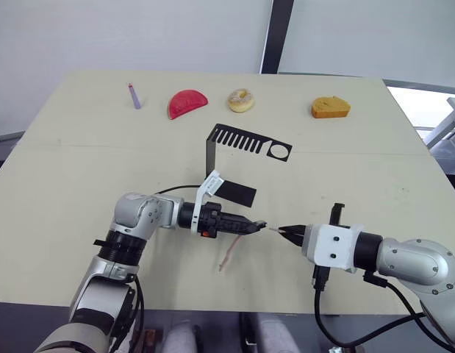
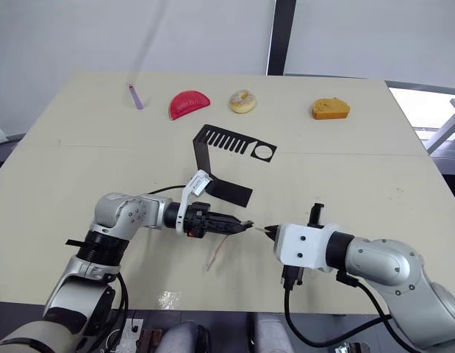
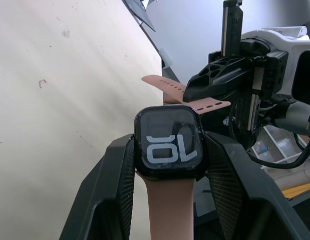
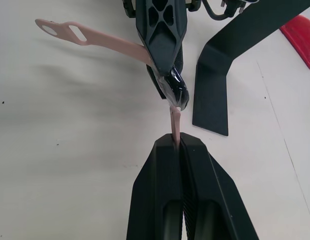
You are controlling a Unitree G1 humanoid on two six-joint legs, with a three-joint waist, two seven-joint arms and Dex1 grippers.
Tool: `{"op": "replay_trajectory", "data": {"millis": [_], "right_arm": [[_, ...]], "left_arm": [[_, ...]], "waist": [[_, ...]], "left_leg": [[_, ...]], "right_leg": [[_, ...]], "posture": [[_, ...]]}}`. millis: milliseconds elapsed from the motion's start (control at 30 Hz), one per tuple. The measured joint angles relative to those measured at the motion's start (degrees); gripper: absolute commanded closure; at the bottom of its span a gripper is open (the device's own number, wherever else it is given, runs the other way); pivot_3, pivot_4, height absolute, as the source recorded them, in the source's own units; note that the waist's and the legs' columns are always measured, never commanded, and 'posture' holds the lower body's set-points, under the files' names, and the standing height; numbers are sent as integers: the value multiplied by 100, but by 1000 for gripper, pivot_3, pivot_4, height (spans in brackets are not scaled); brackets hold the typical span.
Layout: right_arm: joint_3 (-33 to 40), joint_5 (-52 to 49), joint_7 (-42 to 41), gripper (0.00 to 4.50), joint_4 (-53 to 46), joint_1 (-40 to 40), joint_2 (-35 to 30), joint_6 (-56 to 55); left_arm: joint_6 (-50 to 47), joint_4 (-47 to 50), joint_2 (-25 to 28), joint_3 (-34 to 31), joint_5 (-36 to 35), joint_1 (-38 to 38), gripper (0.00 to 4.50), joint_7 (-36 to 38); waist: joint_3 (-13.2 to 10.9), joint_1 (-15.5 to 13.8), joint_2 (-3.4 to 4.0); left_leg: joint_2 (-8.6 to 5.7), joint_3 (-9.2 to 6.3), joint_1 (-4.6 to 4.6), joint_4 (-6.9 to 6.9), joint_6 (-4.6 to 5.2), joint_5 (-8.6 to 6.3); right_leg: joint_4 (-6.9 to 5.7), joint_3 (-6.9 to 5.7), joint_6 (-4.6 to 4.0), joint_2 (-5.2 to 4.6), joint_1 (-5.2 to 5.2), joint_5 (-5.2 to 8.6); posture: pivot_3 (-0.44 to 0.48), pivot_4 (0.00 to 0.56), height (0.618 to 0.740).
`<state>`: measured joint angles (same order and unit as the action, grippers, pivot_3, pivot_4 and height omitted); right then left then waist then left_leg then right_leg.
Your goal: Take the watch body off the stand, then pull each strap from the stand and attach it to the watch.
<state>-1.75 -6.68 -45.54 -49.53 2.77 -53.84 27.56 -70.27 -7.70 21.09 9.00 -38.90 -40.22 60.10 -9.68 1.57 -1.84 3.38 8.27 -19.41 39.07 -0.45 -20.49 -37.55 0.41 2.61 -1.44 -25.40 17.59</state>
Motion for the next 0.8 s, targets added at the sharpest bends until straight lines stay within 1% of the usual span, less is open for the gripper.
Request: {"op": "replay_trajectory", "data": {"millis": [800], "right_arm": [[-23, -17, 1, 4500, 0, 157, 55, 52]], "left_arm": [[0, -173, -65, 0, -1, -111, 2900, -19]], "waist": [[0, -1, 0]], "left_leg": [[0, 0, 0, 1, 0, 0]], "right_leg": [[0, -1, 0, 0, 0, 0]], "posture": [[0, 150, 737]]}}
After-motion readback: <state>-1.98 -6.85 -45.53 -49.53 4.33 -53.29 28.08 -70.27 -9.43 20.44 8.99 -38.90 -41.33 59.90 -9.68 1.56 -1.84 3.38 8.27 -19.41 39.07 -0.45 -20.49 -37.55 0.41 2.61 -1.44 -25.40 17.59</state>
